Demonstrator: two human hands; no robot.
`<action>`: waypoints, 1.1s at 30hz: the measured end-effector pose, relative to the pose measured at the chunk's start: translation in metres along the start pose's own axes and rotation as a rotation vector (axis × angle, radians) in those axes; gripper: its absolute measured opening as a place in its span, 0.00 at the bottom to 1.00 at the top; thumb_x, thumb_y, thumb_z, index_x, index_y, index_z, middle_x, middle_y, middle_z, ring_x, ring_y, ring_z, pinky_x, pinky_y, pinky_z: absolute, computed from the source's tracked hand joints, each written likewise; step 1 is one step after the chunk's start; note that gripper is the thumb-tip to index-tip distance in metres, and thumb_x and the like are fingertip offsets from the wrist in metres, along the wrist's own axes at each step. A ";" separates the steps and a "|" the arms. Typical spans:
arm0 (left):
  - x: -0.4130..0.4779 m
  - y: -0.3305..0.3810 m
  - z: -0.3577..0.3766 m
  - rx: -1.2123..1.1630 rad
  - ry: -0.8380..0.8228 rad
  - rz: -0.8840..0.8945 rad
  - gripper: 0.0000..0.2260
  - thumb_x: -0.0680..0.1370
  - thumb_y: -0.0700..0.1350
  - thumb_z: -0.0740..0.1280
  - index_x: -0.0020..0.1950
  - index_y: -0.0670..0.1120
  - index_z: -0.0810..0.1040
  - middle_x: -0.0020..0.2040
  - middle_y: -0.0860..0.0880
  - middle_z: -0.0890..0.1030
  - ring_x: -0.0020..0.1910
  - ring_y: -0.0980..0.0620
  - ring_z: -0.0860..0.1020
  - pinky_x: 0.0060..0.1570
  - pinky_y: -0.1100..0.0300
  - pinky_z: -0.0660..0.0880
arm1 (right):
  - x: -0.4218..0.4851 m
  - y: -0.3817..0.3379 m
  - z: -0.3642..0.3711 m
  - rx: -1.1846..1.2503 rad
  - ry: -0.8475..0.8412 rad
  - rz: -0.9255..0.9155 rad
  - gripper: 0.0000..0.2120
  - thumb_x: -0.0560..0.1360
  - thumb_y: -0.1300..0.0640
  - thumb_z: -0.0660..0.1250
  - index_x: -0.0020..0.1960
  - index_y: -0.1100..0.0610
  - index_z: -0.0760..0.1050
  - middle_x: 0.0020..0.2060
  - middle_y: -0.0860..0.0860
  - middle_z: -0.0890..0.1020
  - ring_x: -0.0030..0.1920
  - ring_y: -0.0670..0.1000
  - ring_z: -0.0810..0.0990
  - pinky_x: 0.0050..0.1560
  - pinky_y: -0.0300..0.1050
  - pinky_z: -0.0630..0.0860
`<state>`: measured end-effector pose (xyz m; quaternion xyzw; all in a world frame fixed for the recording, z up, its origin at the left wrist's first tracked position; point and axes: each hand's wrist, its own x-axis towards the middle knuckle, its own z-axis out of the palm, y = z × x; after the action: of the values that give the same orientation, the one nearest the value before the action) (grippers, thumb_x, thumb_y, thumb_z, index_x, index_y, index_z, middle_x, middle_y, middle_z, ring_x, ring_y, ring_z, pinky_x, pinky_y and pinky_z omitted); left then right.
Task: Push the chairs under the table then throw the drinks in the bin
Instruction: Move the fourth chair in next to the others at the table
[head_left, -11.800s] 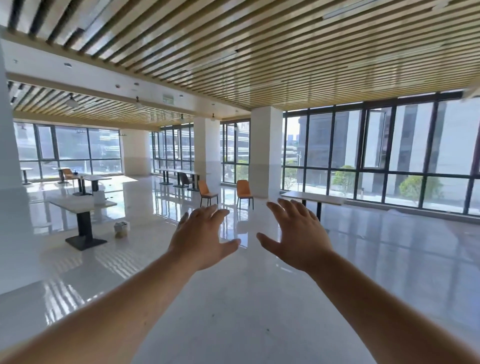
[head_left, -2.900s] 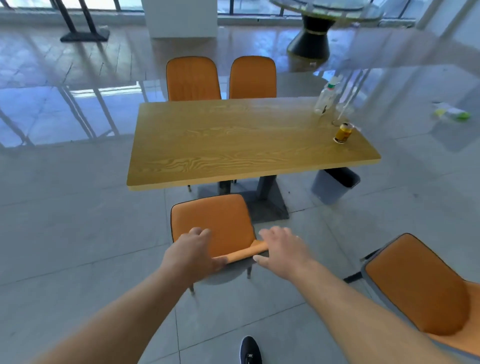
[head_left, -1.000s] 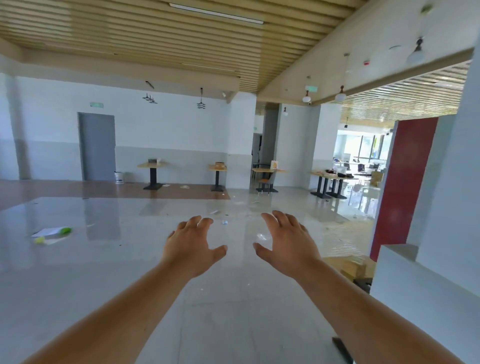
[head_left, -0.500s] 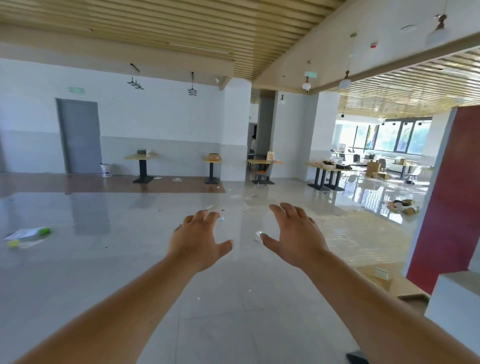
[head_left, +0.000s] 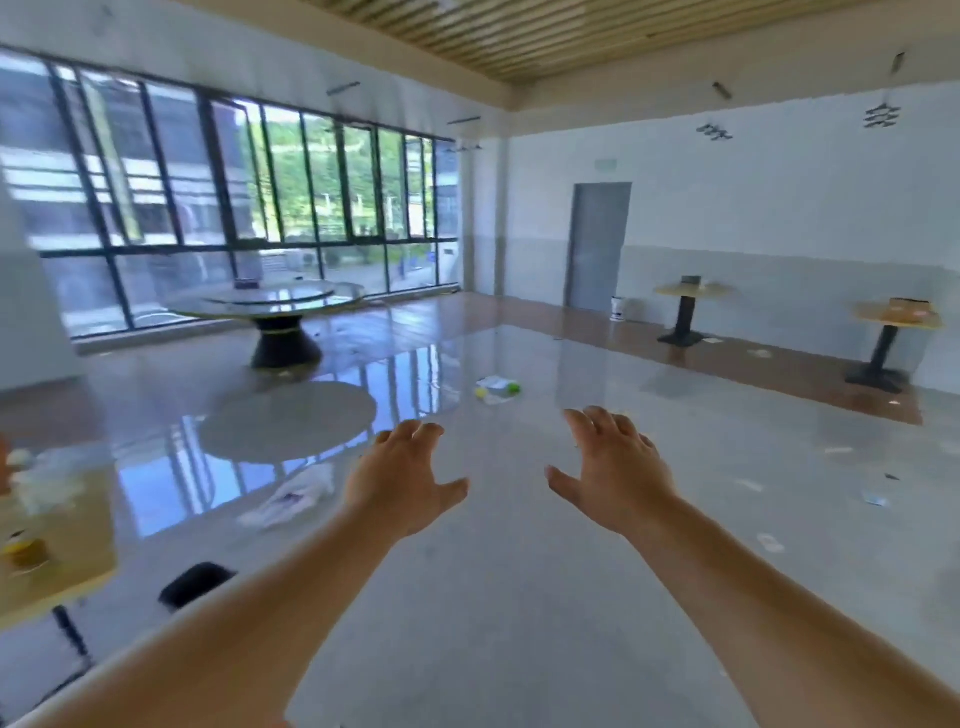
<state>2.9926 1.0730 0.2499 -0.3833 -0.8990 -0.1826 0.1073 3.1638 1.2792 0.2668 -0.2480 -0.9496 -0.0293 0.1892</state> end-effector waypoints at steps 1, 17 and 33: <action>-0.005 -0.024 -0.008 0.031 0.015 -0.077 0.38 0.72 0.71 0.68 0.77 0.56 0.67 0.77 0.53 0.68 0.73 0.45 0.68 0.65 0.48 0.72 | 0.021 -0.023 0.011 0.039 -0.012 -0.075 0.38 0.77 0.32 0.62 0.79 0.50 0.59 0.77 0.53 0.66 0.73 0.59 0.66 0.69 0.57 0.69; -0.151 -0.278 -0.101 0.234 0.219 -0.791 0.38 0.72 0.71 0.67 0.77 0.53 0.66 0.76 0.50 0.71 0.70 0.44 0.73 0.64 0.46 0.75 | 0.092 -0.403 0.082 0.343 -0.031 -0.951 0.37 0.76 0.34 0.64 0.78 0.51 0.61 0.75 0.54 0.67 0.73 0.60 0.66 0.70 0.60 0.68; -0.286 -0.273 0.212 -0.048 -0.292 -1.394 0.44 0.72 0.76 0.63 0.81 0.55 0.60 0.81 0.51 0.63 0.78 0.45 0.62 0.73 0.43 0.69 | -0.024 -0.356 0.424 0.157 -0.774 -1.254 0.42 0.76 0.24 0.54 0.81 0.47 0.55 0.80 0.52 0.62 0.78 0.58 0.61 0.75 0.63 0.65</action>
<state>2.9778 0.7999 -0.1050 0.2581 -0.9357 -0.1752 -0.1647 2.8652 1.0196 -0.1212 0.3625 -0.9112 0.0256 -0.1941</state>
